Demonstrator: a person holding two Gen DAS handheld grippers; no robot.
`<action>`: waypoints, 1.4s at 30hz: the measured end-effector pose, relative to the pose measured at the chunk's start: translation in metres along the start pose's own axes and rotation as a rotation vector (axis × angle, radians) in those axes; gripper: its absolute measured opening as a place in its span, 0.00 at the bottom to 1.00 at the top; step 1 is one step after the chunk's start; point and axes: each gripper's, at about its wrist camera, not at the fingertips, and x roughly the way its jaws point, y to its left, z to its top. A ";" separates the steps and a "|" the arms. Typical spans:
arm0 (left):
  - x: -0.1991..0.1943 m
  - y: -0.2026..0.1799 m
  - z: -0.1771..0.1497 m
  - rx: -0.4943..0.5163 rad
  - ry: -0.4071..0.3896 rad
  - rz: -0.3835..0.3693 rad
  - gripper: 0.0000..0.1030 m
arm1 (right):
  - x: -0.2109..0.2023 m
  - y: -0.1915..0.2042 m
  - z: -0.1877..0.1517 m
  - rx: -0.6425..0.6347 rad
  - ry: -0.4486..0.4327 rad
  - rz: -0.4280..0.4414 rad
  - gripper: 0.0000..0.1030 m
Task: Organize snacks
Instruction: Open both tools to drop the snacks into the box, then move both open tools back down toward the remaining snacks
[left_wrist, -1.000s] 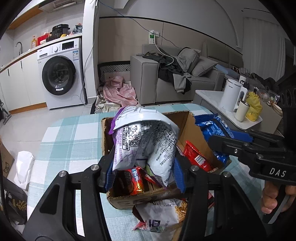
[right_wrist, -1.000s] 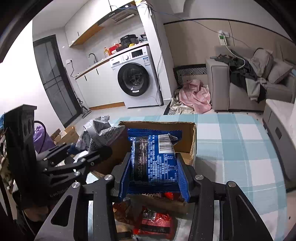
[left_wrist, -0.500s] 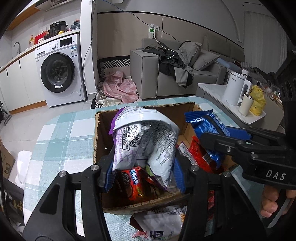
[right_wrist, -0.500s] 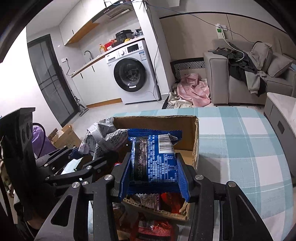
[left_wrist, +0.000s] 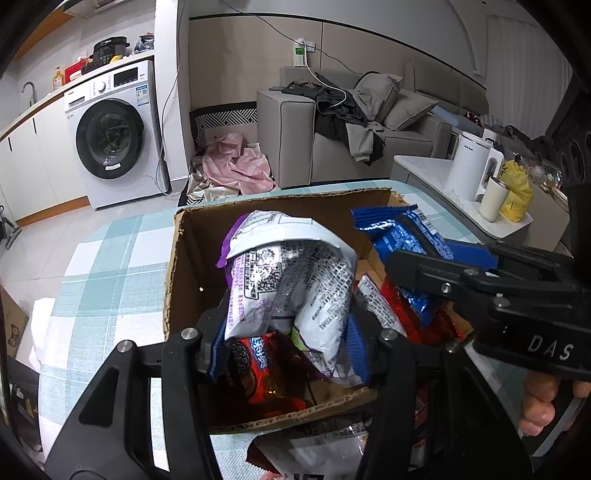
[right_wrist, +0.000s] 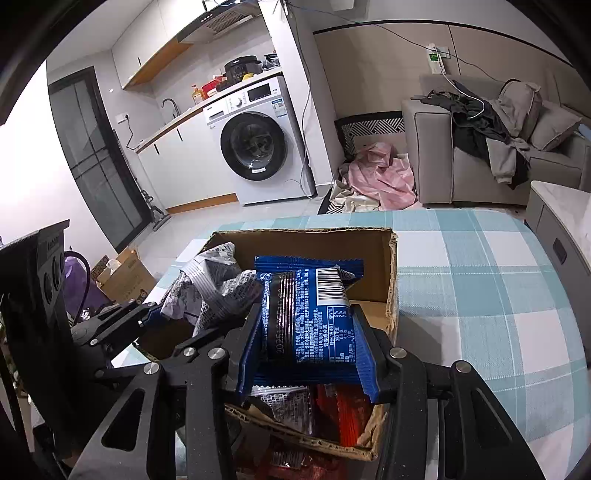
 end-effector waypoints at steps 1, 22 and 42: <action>0.003 0.000 0.000 -0.001 0.003 -0.001 0.48 | 0.001 0.000 0.000 -0.001 0.001 -0.002 0.44; -0.036 0.003 0.001 -0.038 -0.026 -0.010 0.81 | -0.045 -0.001 0.001 -0.010 -0.082 -0.016 0.91; -0.140 -0.001 -0.032 -0.018 -0.091 0.032 0.99 | -0.098 -0.004 -0.035 -0.026 -0.081 -0.029 1.00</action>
